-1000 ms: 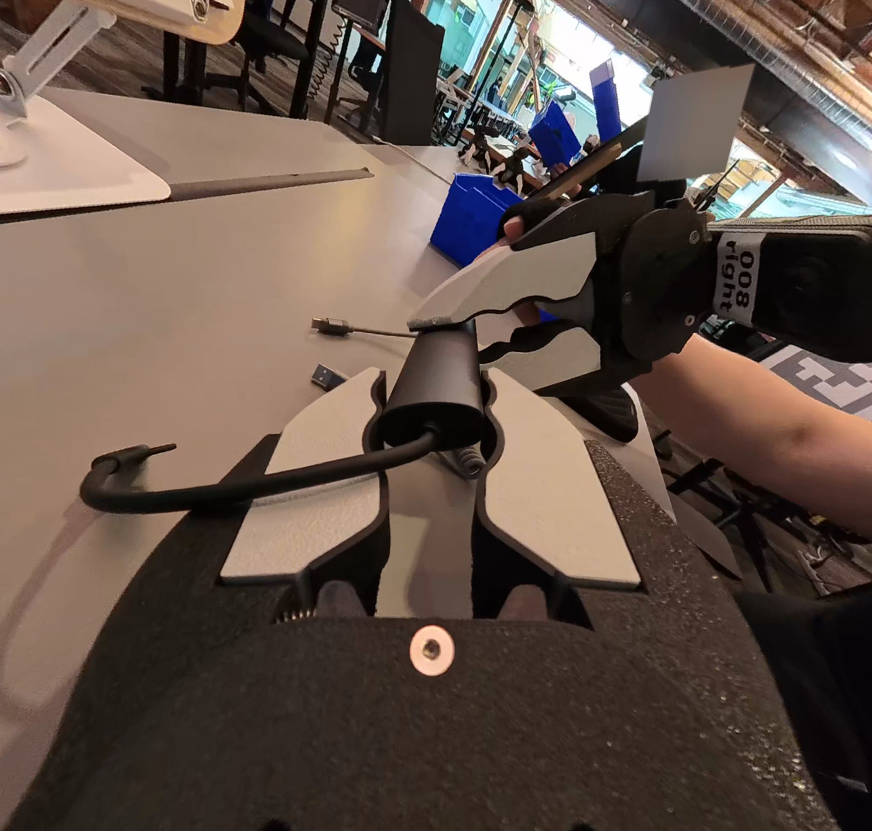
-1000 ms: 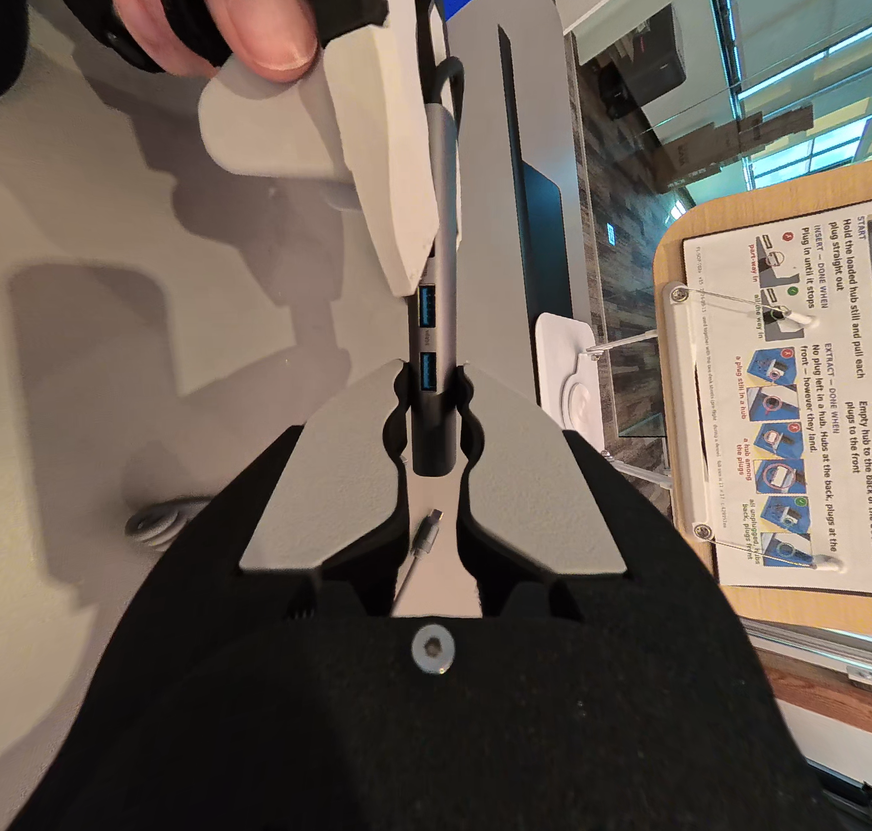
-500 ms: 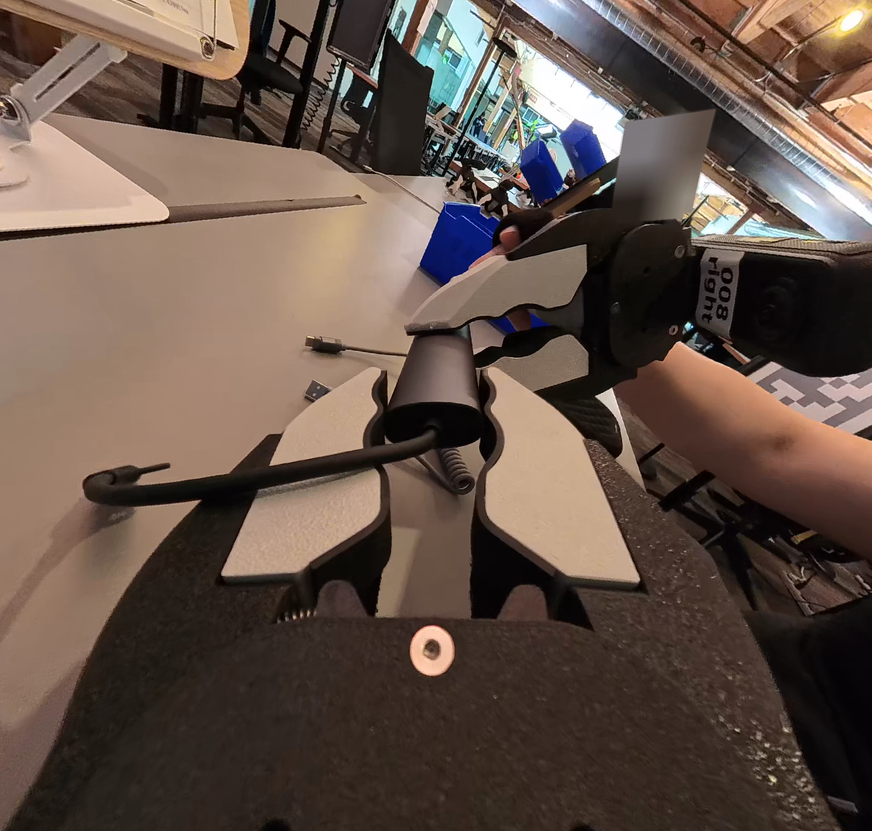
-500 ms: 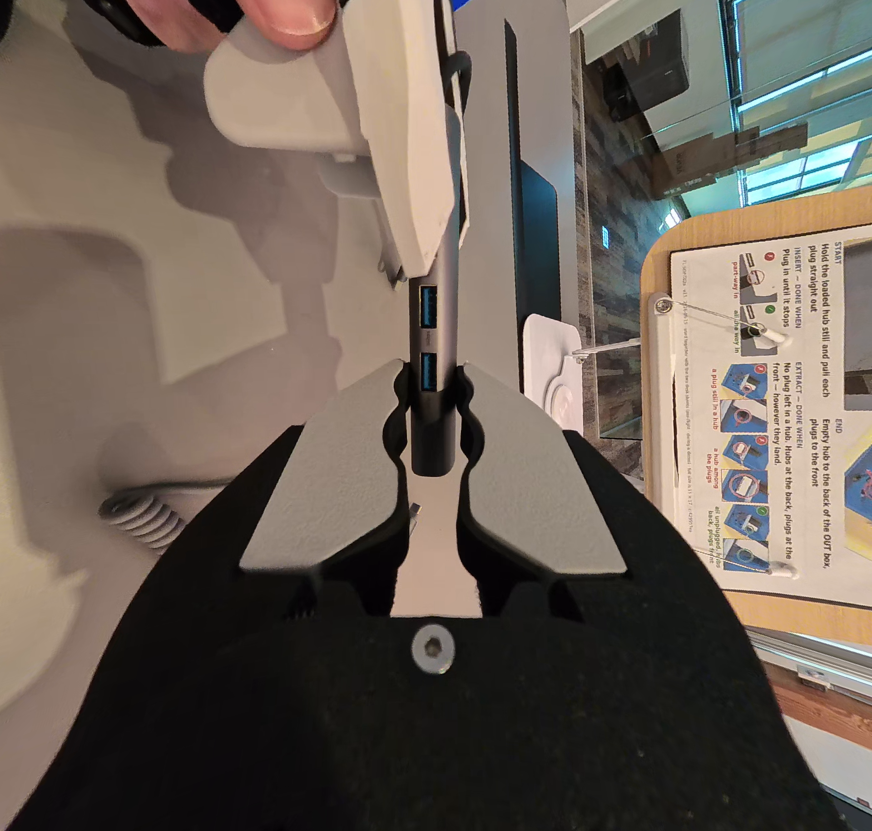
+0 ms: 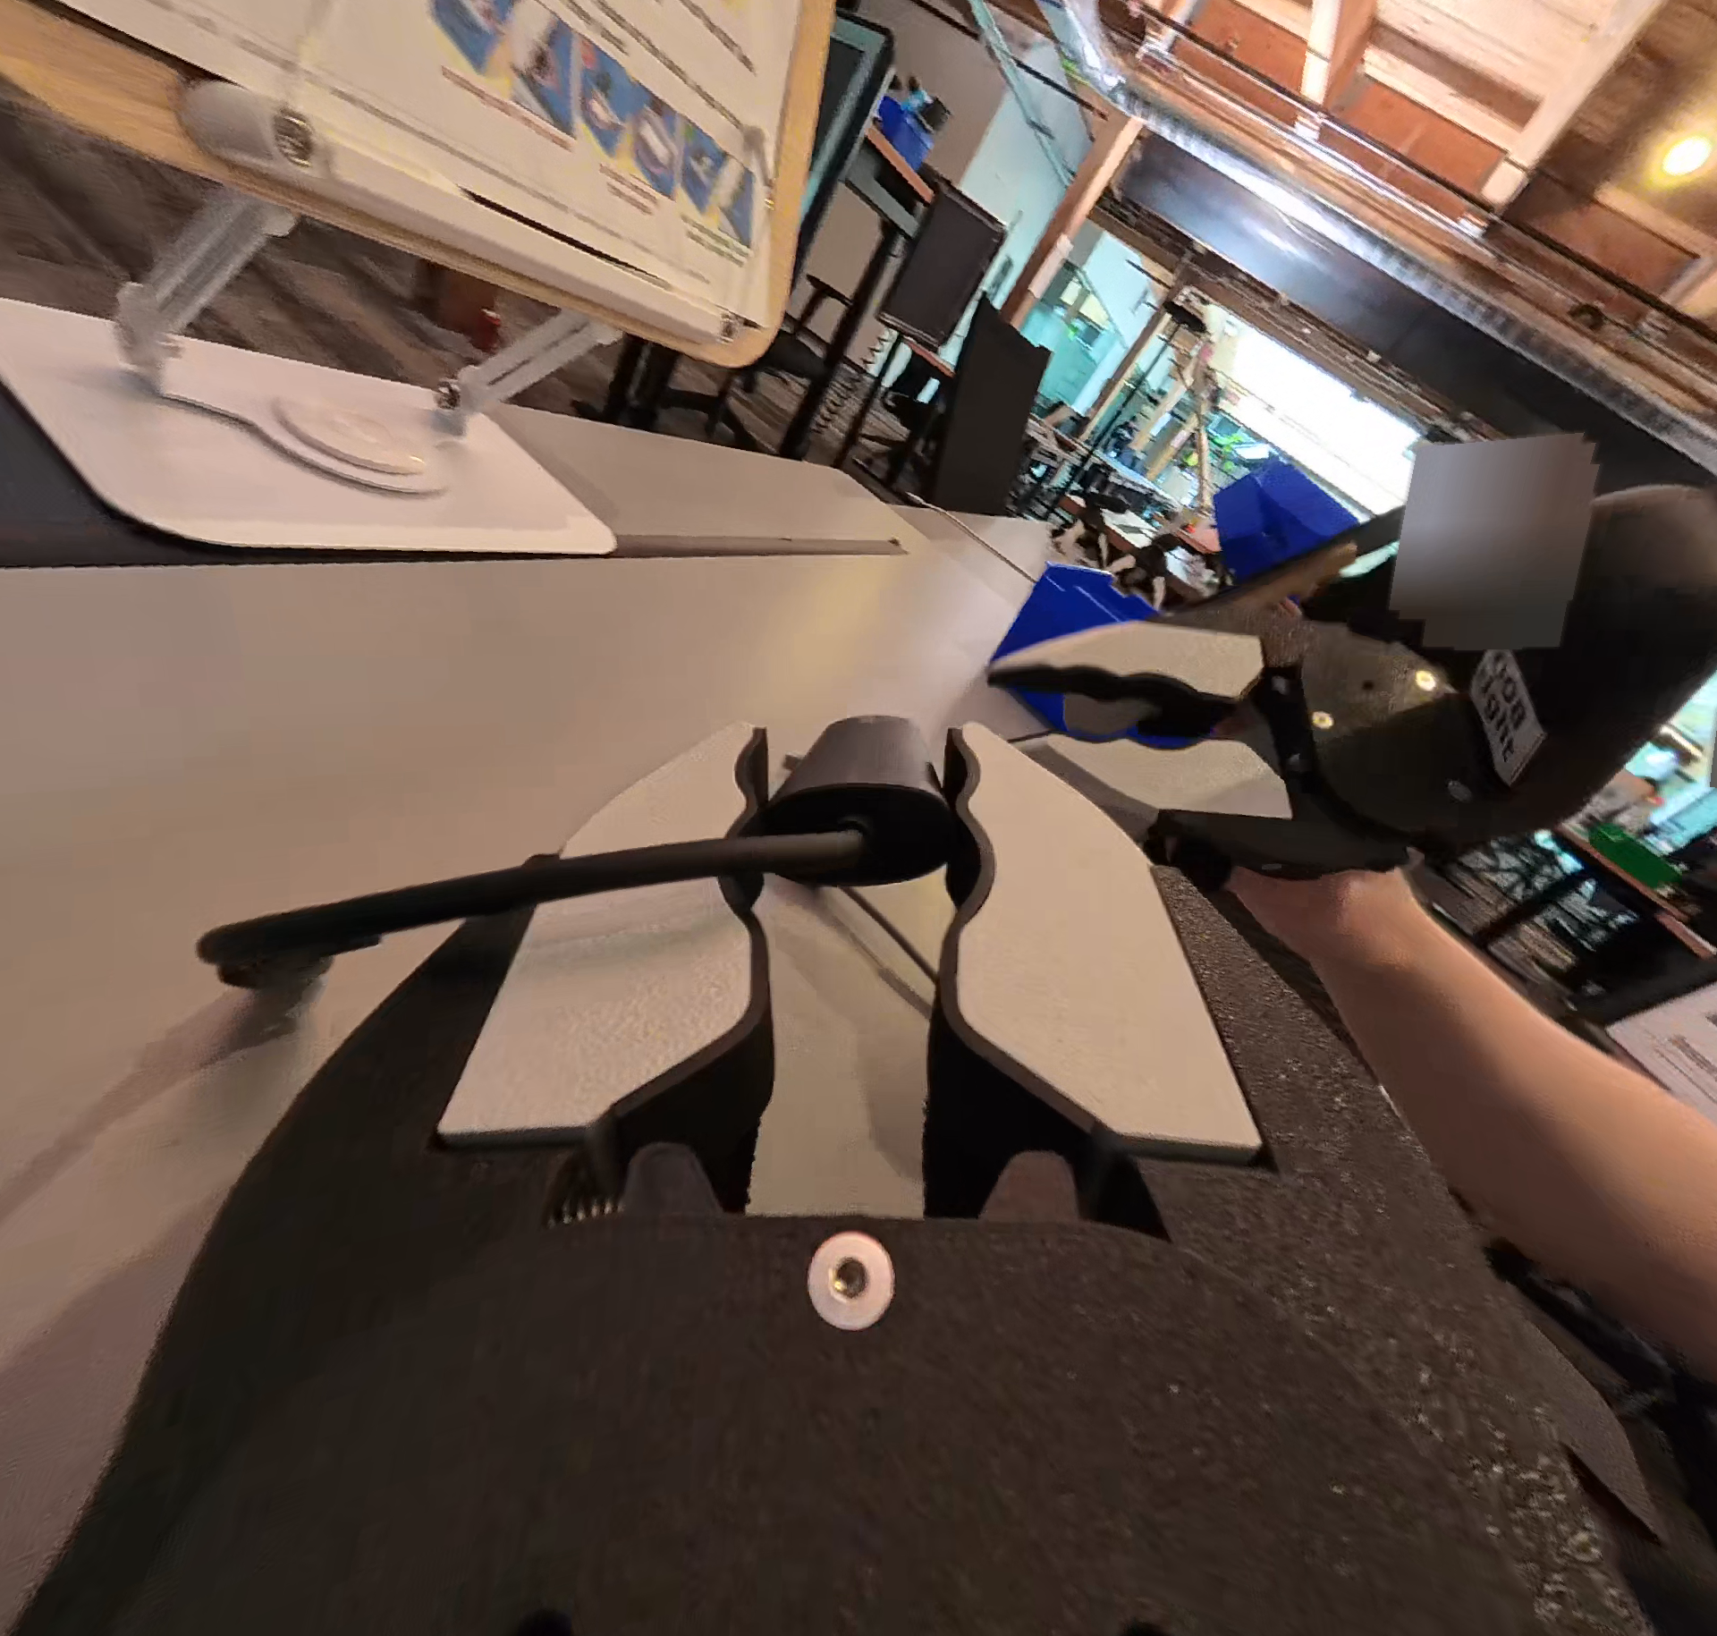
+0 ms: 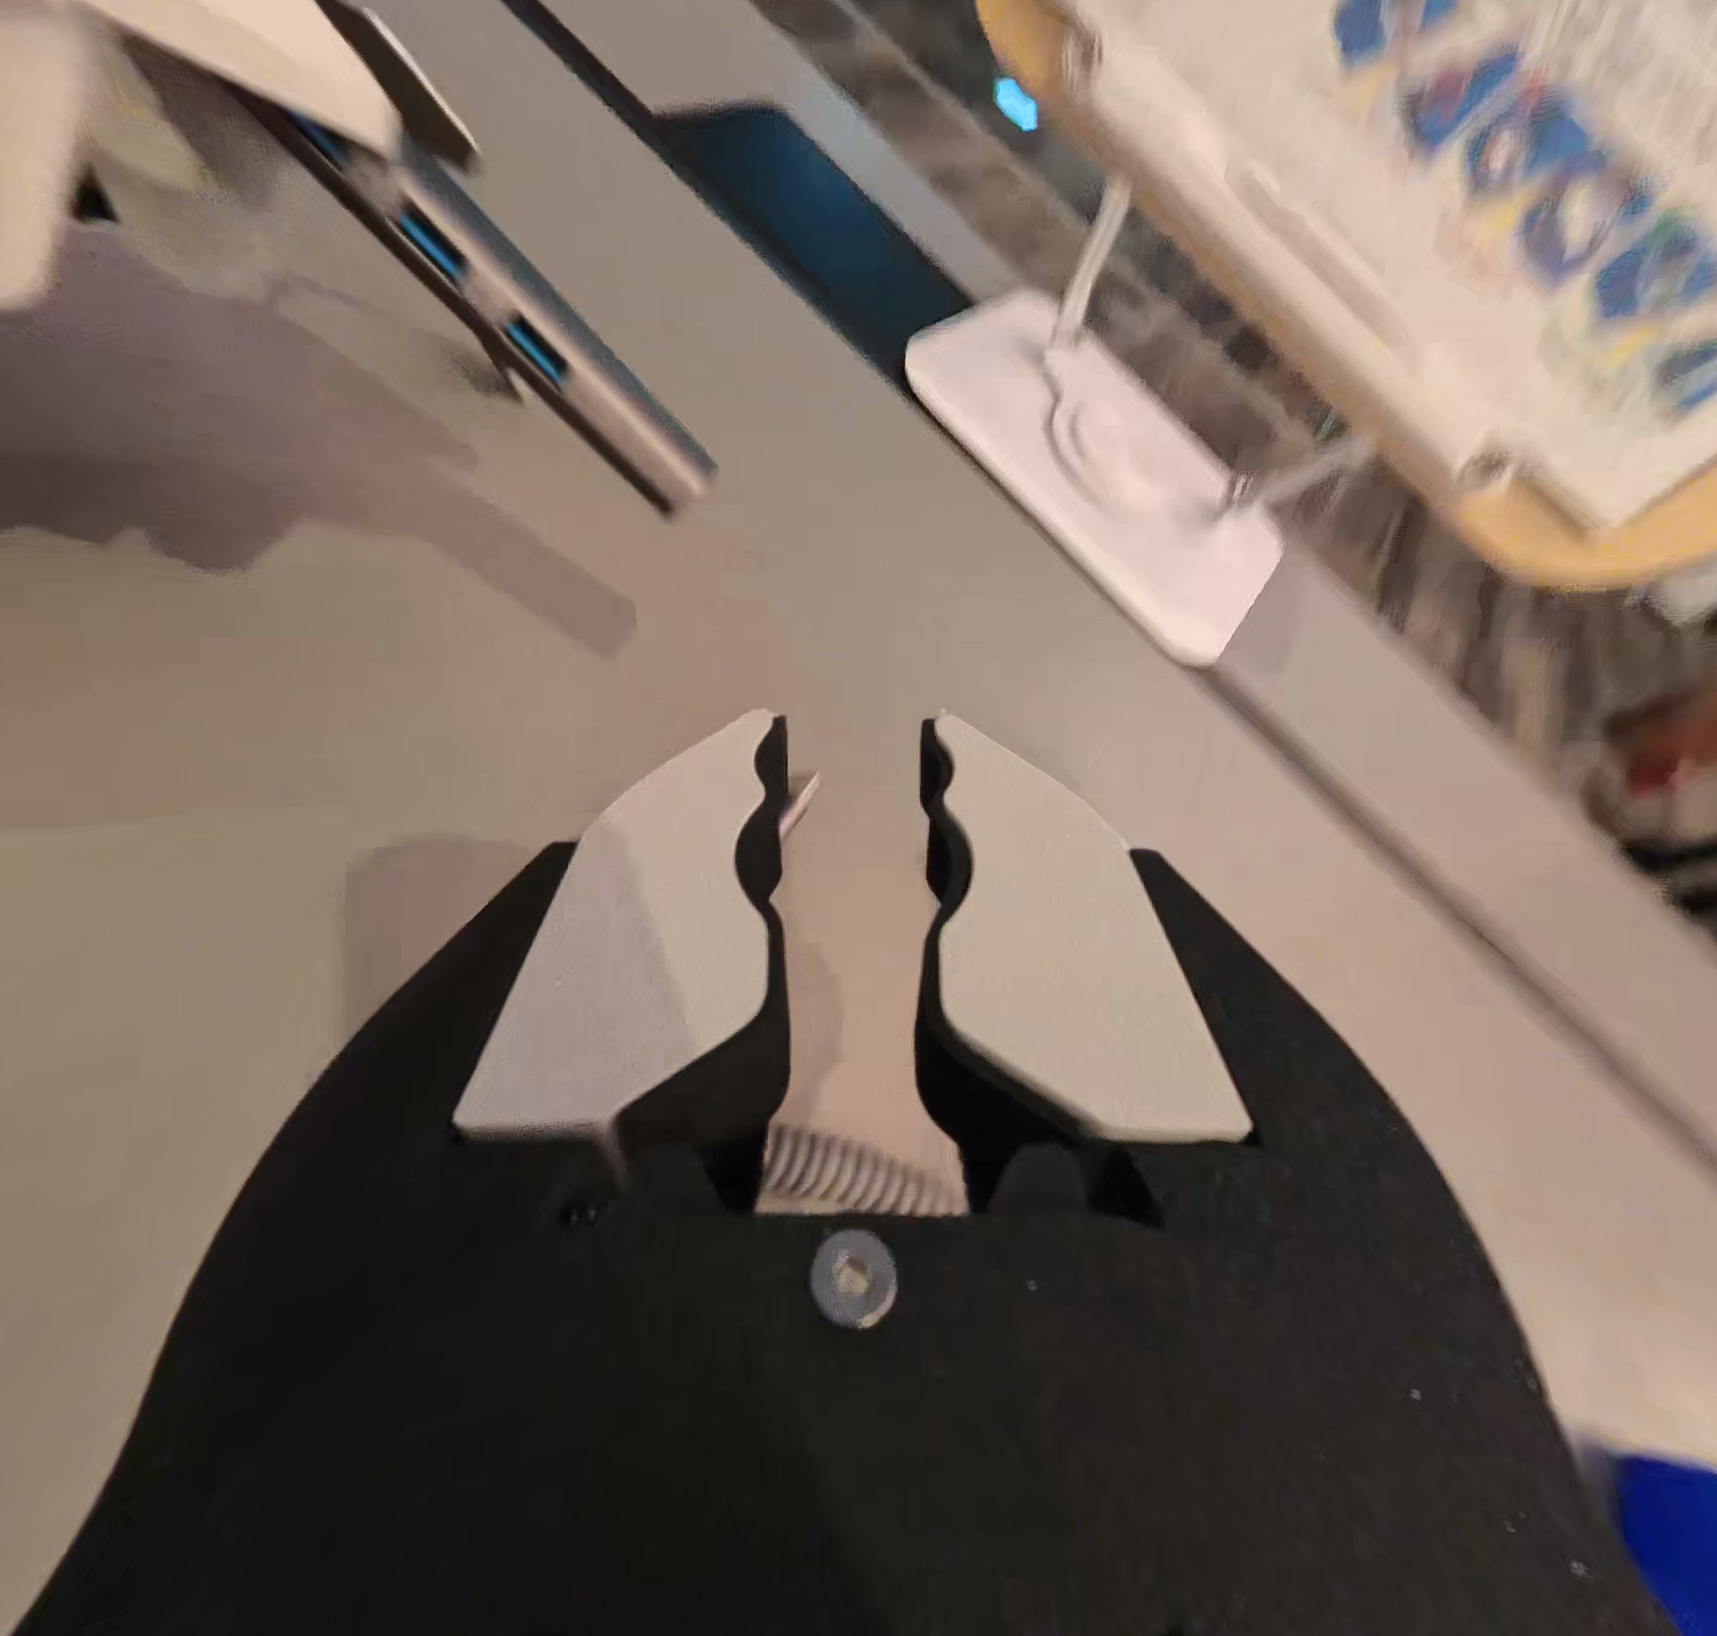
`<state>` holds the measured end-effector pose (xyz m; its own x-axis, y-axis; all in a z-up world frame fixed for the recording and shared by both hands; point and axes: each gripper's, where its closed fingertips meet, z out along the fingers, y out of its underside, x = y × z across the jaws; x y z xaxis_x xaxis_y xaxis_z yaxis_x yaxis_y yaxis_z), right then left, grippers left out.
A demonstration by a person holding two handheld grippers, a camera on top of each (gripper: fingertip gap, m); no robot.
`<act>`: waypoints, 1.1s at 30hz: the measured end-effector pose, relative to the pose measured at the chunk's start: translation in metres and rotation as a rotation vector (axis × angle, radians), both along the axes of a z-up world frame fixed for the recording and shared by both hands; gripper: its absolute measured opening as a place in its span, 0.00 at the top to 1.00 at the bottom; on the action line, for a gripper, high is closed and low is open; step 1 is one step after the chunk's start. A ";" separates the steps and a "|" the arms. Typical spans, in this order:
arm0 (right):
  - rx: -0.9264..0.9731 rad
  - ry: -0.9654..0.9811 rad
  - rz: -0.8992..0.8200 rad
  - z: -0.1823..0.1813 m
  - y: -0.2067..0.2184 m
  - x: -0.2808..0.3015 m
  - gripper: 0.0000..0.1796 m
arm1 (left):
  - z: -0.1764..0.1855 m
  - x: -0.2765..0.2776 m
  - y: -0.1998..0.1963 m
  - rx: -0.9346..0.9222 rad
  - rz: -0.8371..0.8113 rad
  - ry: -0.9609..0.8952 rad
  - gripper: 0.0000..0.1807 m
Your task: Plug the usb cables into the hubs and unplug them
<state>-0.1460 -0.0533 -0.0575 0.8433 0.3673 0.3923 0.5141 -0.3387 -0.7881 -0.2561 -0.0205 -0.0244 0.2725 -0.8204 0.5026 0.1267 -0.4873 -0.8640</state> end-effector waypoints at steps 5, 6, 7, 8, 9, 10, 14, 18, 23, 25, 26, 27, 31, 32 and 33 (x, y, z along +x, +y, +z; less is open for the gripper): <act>-0.175 0.292 0.014 -0.028 -0.006 -0.023 0.82 | 0.001 -0.004 0.003 -0.019 0.015 -0.019 0.80; -0.105 0.272 0.014 -0.020 -0.001 -0.025 0.79 | 0.000 -0.003 0.002 -0.018 0.012 -0.009 0.80; -0.020 0.226 0.035 -0.010 0.004 -0.028 0.76 | -0.001 -0.002 0.001 -0.018 0.005 0.001 0.80; 0.060 0.166 0.068 -0.001 0.008 -0.034 0.75 | -0.002 0.000 0.000 -0.021 -0.001 0.004 0.80; 0.127 0.102 0.117 0.007 0.011 -0.043 0.73 | -0.002 0.001 -0.001 -0.028 -0.006 0.001 0.80; 0.161 0.039 0.184 0.009 0.013 -0.055 0.74 | -0.002 0.003 -0.002 -0.038 -0.014 -0.002 0.80; 0.196 -0.156 0.281 0.009 0.028 -0.076 0.80 | -0.003 0.009 -0.008 -0.078 -0.064 -0.022 0.80; 0.076 -0.158 0.395 0.003 0.029 -0.081 0.87 | -0.004 0.009 -0.010 -0.088 -0.080 -0.025 0.80; 0.001 -0.270 0.537 -0.002 0.016 -0.077 0.90 | -0.010 0.012 -0.021 -0.134 -0.184 0.008 0.80; -0.025 -0.325 0.570 -0.003 0.013 -0.072 0.90 | -0.014 0.015 -0.026 -0.145 -0.224 0.028 0.80; -0.034 -0.350 0.580 -0.003 0.012 -0.070 0.90 | -0.016 0.016 -0.028 -0.149 -0.242 0.043 0.80; -0.044 -0.364 0.590 -0.003 0.011 -0.068 0.90 | -0.018 0.017 -0.030 -0.152 -0.257 0.054 0.80; -0.055 -0.401 0.611 0.000 0.009 -0.068 0.90 | -0.015 0.018 -0.032 -0.131 -0.264 0.052 0.80; -0.058 -0.399 0.609 0.000 0.010 -0.069 0.90 | -0.014 0.018 -0.032 -0.119 -0.259 0.056 0.80; -0.055 -0.393 0.600 0.001 0.011 -0.069 0.90 | -0.013 0.017 -0.031 -0.106 -0.249 0.060 0.80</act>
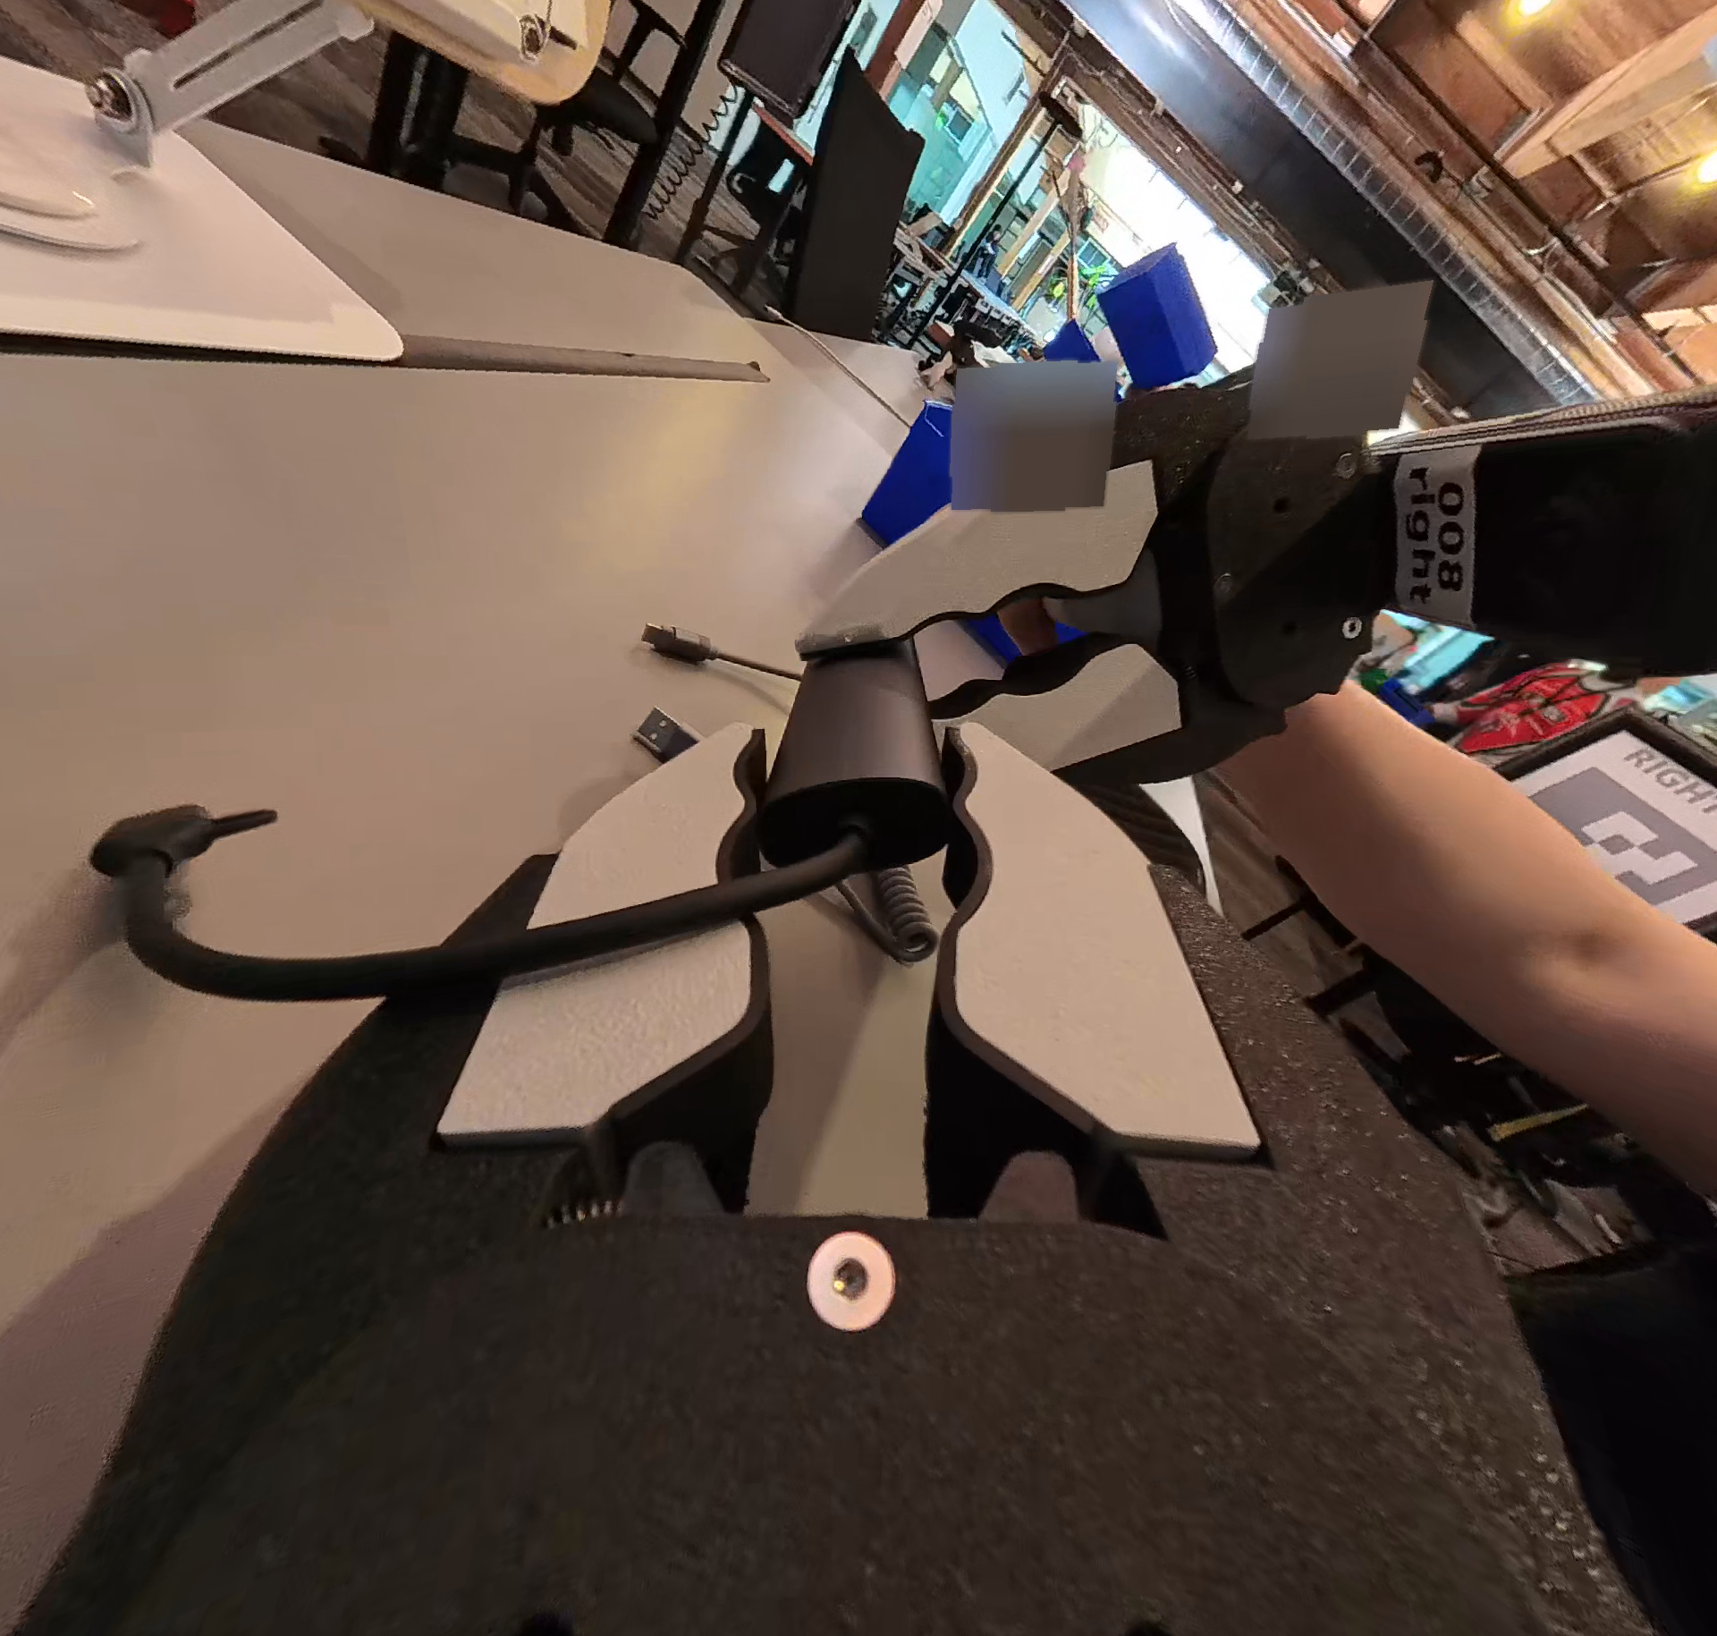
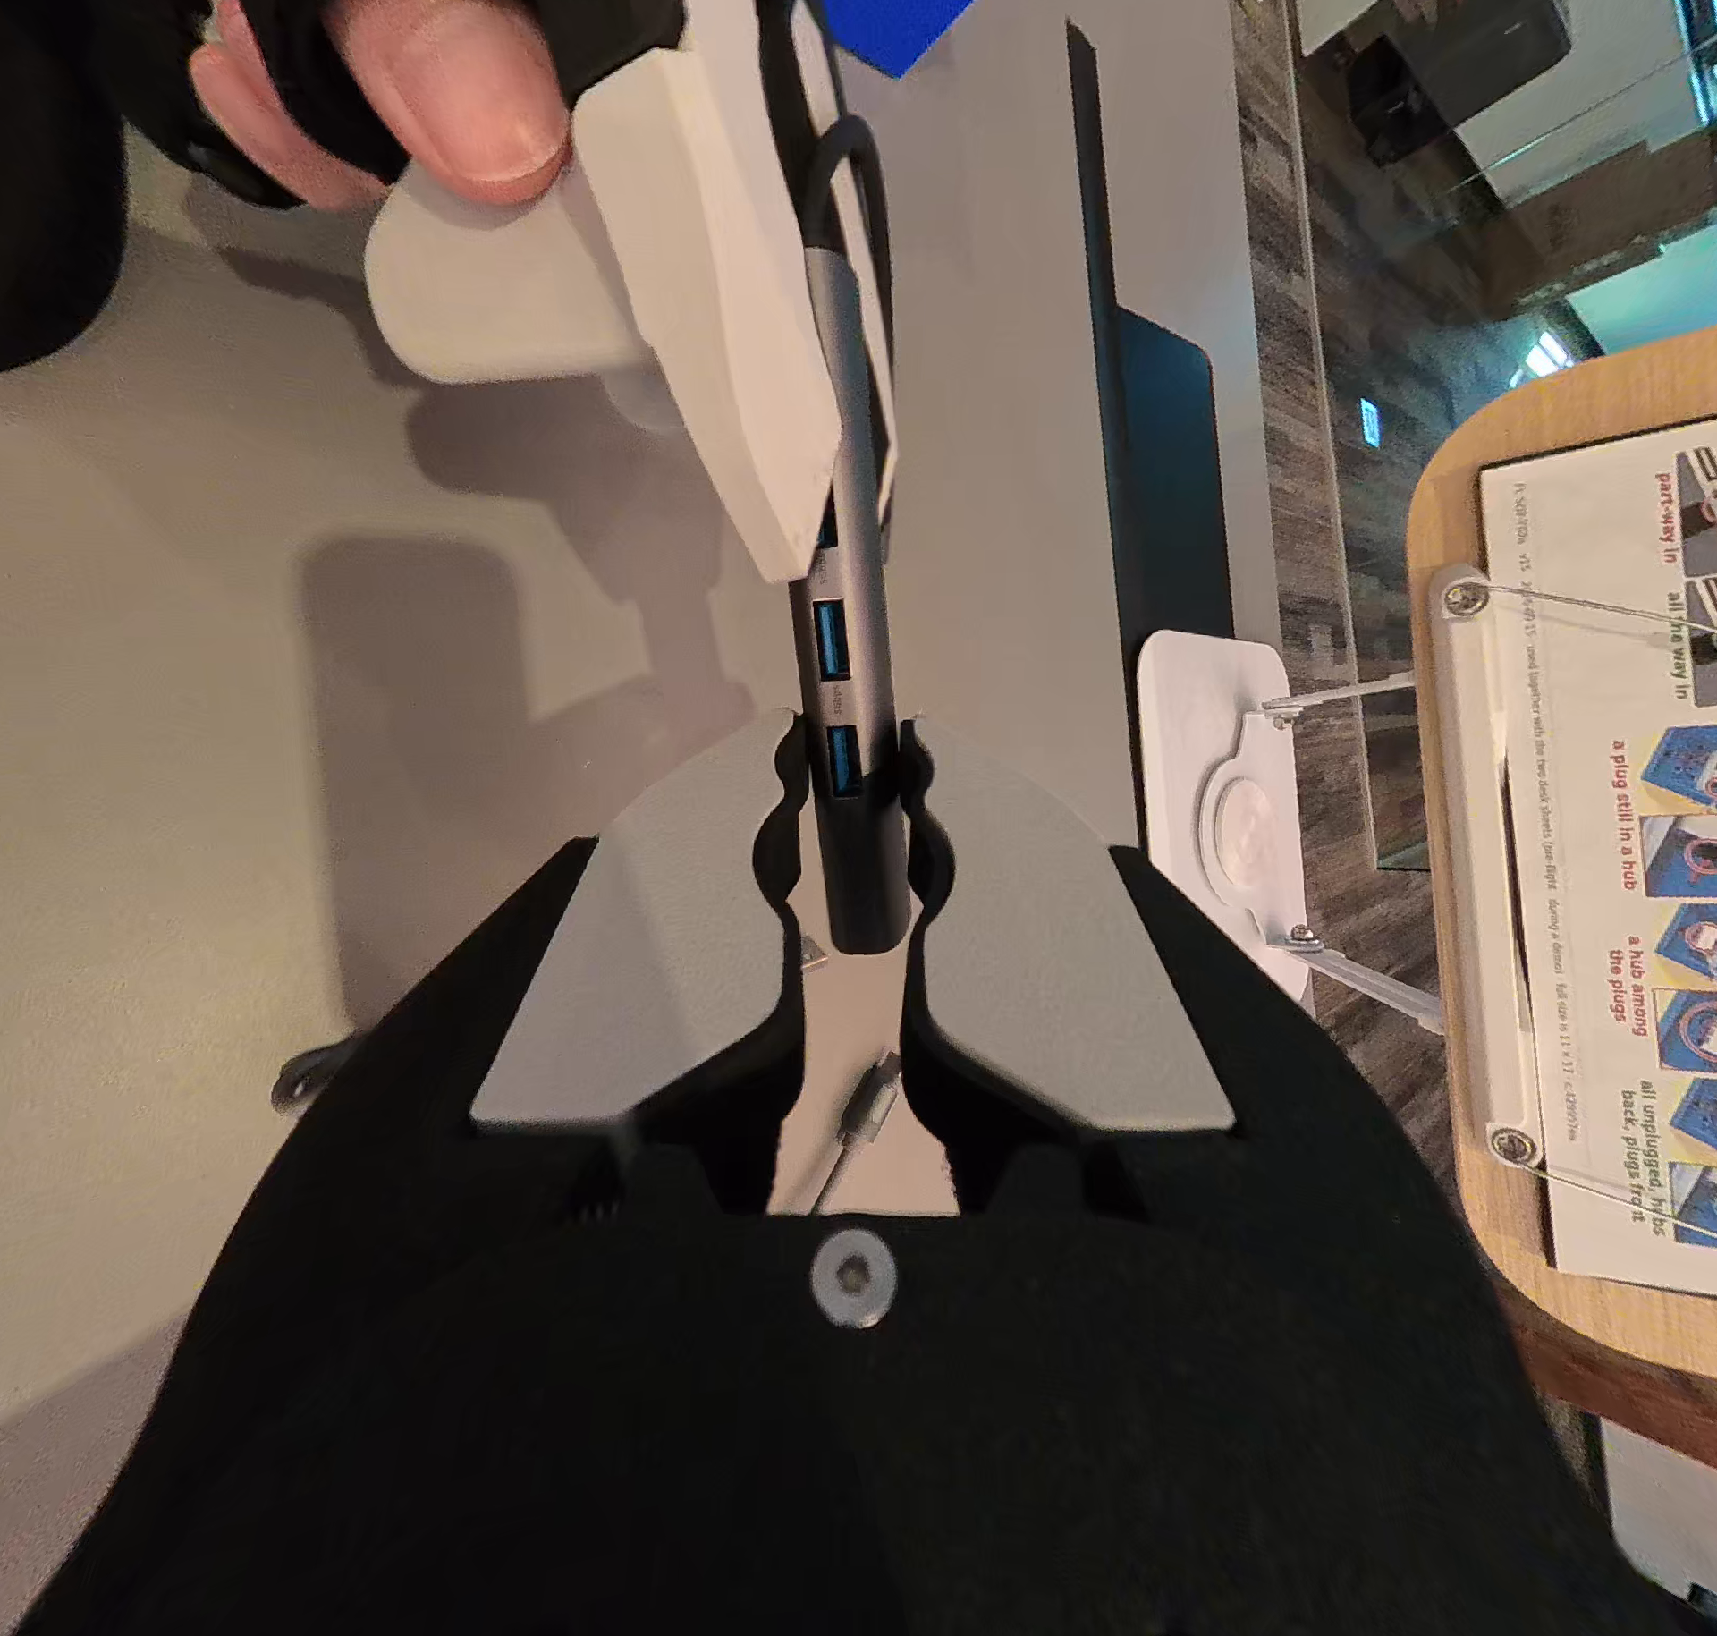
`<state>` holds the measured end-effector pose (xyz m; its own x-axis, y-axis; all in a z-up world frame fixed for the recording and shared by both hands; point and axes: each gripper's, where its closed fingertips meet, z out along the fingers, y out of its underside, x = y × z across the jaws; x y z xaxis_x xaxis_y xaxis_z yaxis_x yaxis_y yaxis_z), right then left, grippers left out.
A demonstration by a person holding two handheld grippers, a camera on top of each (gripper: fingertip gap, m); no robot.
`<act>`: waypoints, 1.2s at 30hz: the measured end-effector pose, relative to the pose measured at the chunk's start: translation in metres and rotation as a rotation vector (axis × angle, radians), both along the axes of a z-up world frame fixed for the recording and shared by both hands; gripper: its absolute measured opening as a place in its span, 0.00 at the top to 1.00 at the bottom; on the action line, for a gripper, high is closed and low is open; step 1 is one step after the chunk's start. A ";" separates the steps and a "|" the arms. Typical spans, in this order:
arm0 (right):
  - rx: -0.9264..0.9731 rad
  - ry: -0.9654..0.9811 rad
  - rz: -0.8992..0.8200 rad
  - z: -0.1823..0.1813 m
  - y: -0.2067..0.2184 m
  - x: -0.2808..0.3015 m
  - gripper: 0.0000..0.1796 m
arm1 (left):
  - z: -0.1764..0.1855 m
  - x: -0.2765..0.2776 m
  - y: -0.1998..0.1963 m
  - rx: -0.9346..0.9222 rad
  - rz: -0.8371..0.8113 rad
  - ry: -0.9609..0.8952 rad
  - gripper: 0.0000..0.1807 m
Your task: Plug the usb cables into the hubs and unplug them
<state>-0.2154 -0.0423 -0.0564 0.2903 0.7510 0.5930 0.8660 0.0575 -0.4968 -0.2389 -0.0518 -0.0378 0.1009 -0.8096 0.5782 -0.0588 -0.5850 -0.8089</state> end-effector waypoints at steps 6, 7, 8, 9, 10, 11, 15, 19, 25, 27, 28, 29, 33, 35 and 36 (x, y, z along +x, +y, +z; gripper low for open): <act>0.088 0.214 -0.118 0.031 0.009 0.001 0.77 | 0.014 -0.010 0.013 0.031 0.098 -0.064 0.80; 0.112 0.271 -0.154 0.040 0.008 0.005 0.77 | 0.016 -0.013 0.016 0.029 0.121 -0.077 0.81; 0.149 0.328 -0.217 0.050 0.008 0.013 0.78 | 0.017 -0.017 0.021 0.027 0.149 -0.089 0.81; 0.179 0.378 -0.291 0.057 0.006 0.024 0.80 | 0.017 -0.020 0.024 0.026 0.165 -0.092 0.81; 0.190 0.403 -0.372 0.059 0.003 0.036 0.82 | 0.017 -0.022 0.026 0.023 0.176 -0.096 0.81; 0.175 0.408 -0.445 0.054 -0.002 0.046 0.84 | 0.017 -0.024 0.028 0.016 0.186 -0.104 0.81; 0.028 0.467 -0.507 0.018 -0.014 0.038 0.83 | 0.017 -0.027 0.031 -0.001 0.191 -0.115 0.81; 0.150 0.369 -0.321 0.012 -0.001 0.005 0.75 | 0.018 -0.023 0.026 -0.010 0.168 -0.121 0.81; 0.241 0.159 -0.191 0.006 0.017 -0.012 0.88 | 0.015 -0.012 0.015 -0.011 0.100 -0.097 0.81; 0.174 0.140 -0.134 0.000 0.014 -0.013 0.89 | 0.012 -0.011 0.014 -0.015 0.092 -0.082 0.81; 0.162 0.124 -0.107 -0.001 0.012 -0.013 0.89 | 0.010 -0.010 0.012 -0.022 0.069 -0.071 0.80; 0.159 0.101 -0.079 -0.002 0.010 -0.012 0.90 | 0.008 -0.010 0.010 -0.029 0.044 -0.060 0.80; 0.170 0.029 -0.018 -0.002 0.004 -0.009 0.90 | 0.002 -0.008 0.004 -0.057 -0.015 -0.037 0.80; 0.202 0.000 0.001 0.003 0.002 -0.007 0.90 | 0.003 -0.009 0.003 -0.055 -0.026 -0.045 0.80; 0.210 -0.011 0.005 0.005 0.002 -0.006 0.90 | 0.005 -0.010 0.002 -0.056 -0.036 -0.056 0.80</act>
